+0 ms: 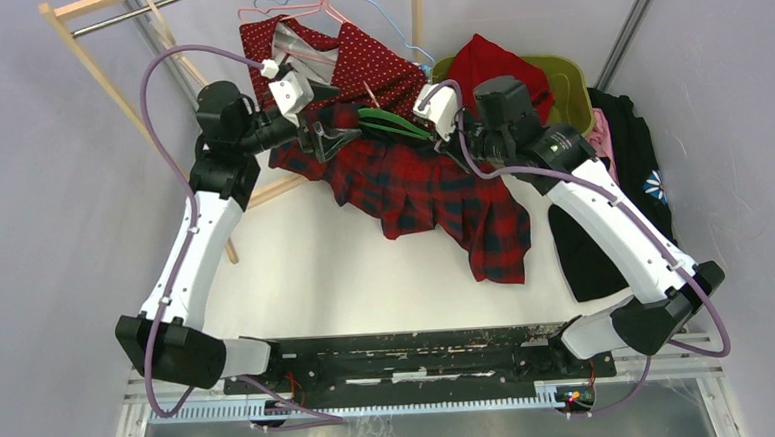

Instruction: Remove the skirt from the hanger

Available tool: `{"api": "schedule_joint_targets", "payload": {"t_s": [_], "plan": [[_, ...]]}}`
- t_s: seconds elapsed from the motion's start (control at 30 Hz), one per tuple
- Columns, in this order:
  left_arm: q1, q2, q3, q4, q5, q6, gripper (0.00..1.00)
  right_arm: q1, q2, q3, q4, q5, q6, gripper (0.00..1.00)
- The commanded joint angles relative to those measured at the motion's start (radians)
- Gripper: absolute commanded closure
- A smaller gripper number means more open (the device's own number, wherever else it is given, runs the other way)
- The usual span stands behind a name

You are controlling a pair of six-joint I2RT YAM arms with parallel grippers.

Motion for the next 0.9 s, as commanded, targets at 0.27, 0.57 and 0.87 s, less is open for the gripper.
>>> {"api": "schedule_joint_targets", "payload": {"t_s": [0.27,0.57,0.87], "plan": [[-0.033,0.095,0.105,0.129,0.227,-0.046,0.11,0.014,-0.079,0.048,0.119,-0.050,-0.004,0.99],[-0.132,0.170,0.157,0.108,0.245,-0.091,0.20,0.030,-0.072,0.065,0.117,-0.052,-0.012,0.99],[-0.159,0.174,0.129,-0.064,0.204,0.014,0.28,0.044,-0.067,0.090,0.109,-0.044,-0.016,0.99]]}}
